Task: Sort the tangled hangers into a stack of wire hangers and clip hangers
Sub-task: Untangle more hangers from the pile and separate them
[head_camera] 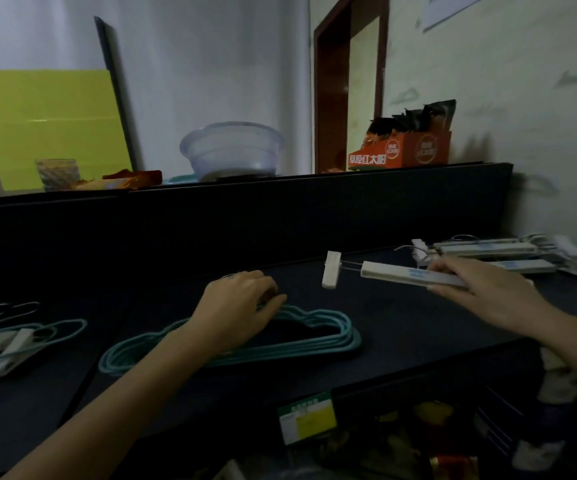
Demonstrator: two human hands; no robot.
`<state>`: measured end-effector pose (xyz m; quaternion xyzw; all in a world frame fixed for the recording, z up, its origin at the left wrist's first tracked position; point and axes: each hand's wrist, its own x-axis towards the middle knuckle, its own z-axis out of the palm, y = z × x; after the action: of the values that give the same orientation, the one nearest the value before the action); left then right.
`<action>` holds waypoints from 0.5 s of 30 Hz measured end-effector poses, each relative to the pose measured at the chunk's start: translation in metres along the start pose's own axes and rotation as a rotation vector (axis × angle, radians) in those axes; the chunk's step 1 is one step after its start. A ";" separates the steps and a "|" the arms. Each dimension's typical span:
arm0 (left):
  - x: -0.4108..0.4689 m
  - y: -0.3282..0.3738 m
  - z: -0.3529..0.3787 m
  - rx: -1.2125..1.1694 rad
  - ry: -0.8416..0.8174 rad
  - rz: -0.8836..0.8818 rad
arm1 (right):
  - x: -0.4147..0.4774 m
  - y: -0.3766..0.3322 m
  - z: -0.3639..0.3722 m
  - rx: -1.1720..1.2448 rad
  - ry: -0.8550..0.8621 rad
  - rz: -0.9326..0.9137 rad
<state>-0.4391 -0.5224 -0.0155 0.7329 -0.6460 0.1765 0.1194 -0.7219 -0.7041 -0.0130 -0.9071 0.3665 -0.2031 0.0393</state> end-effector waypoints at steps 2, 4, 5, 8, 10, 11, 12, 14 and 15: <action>0.016 0.020 0.001 -0.035 -0.045 0.023 | 0.001 0.025 -0.009 -0.020 0.000 0.028; 0.037 0.040 0.002 -0.025 -0.083 0.065 | 0.005 0.053 -0.018 -0.028 0.016 0.066; 0.048 0.050 0.003 -0.015 -0.088 0.079 | 0.009 0.069 -0.022 -0.028 0.033 0.081; 0.078 0.081 0.010 -0.016 -0.070 0.062 | 0.027 0.118 -0.034 -0.023 0.066 0.099; 0.096 0.100 0.017 -0.011 -0.050 0.038 | 0.041 0.147 -0.041 -0.041 0.071 0.085; 0.105 0.109 0.021 -0.010 -0.044 0.024 | 0.049 0.159 -0.043 -0.053 0.074 0.077; 0.113 0.118 0.024 -0.012 -0.044 0.011 | 0.055 0.168 -0.044 -0.063 0.073 0.074; 0.127 0.133 0.031 -0.017 -0.051 -0.012 | 0.067 0.179 -0.042 -0.076 0.057 0.065; 0.132 0.139 0.034 -0.017 -0.053 -0.022 | 0.073 0.183 -0.038 -0.094 0.050 0.056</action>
<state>-0.5596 -0.6749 0.0008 0.7434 -0.6423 0.1502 0.1106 -0.8083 -0.8842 0.0060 -0.8920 0.4018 -0.2071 -0.0066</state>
